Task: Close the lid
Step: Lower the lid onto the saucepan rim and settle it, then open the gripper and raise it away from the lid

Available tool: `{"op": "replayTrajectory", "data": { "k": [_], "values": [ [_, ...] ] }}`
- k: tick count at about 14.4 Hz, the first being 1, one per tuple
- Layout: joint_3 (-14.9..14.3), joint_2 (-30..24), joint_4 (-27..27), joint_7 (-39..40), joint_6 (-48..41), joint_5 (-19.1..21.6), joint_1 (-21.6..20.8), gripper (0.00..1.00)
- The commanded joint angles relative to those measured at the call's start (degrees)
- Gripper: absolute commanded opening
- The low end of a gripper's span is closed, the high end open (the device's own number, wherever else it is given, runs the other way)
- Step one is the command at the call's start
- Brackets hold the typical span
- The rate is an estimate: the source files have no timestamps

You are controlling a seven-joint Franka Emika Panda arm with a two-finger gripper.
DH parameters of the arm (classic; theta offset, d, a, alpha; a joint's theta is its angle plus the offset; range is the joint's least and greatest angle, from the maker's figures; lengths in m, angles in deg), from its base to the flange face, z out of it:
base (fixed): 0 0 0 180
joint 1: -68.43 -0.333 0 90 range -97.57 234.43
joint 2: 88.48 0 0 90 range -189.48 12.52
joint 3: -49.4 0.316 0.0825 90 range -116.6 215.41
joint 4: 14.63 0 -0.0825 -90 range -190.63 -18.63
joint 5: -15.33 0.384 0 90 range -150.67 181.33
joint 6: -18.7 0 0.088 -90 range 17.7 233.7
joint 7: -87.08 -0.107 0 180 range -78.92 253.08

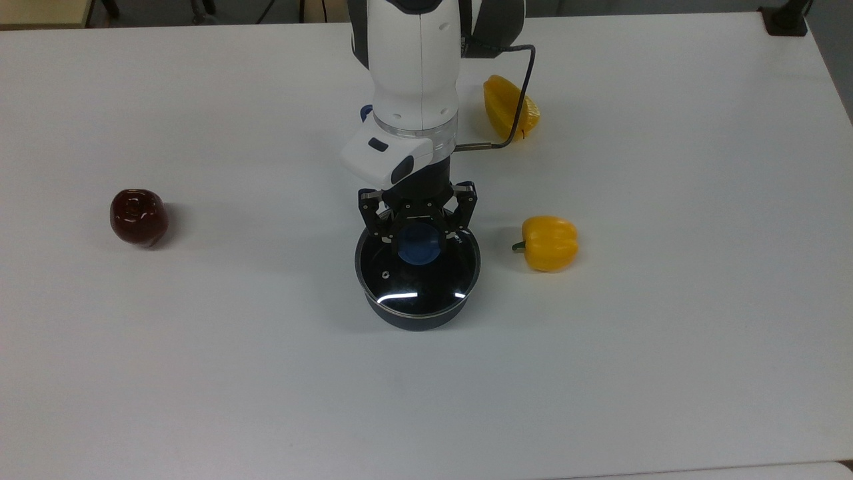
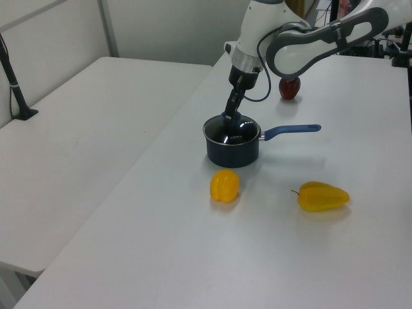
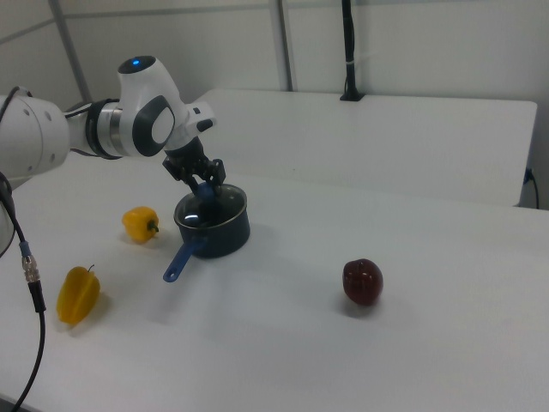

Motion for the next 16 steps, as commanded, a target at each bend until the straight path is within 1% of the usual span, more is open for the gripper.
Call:
{"op": "replayTrajectory", "data": {
  "k": [1, 2, 5, 6, 9, 11, 16],
  "values": [
    [-0.3, -0.4, -1.0, -2.6, 0.5, -0.9, -0.5, 0.83],
    [-0.3, -0.4, -1.1, -3.3, 0.6, -1.0, -0.5, 1.0],
    [-0.4, -1.2, -1.1, -3.7, -1.1, -1.0, -0.3, 1.0],
    [-0.6, -1.8, -1.1, -3.7, -3.5, -1.0, -0.3, 1.0],
    [-0.9, -6.1, -1.4, -3.8, -11.4, -1.0, 0.1, 1.0],
    [-1.3, -10.6, -3.3, -3.6, -16.1, -1.0, 2.1, 1.0],
    [-1.2, -24.4, -11.5, -3.0, -27.1, -1.0, 5.2, 1.0]
  ]
}}
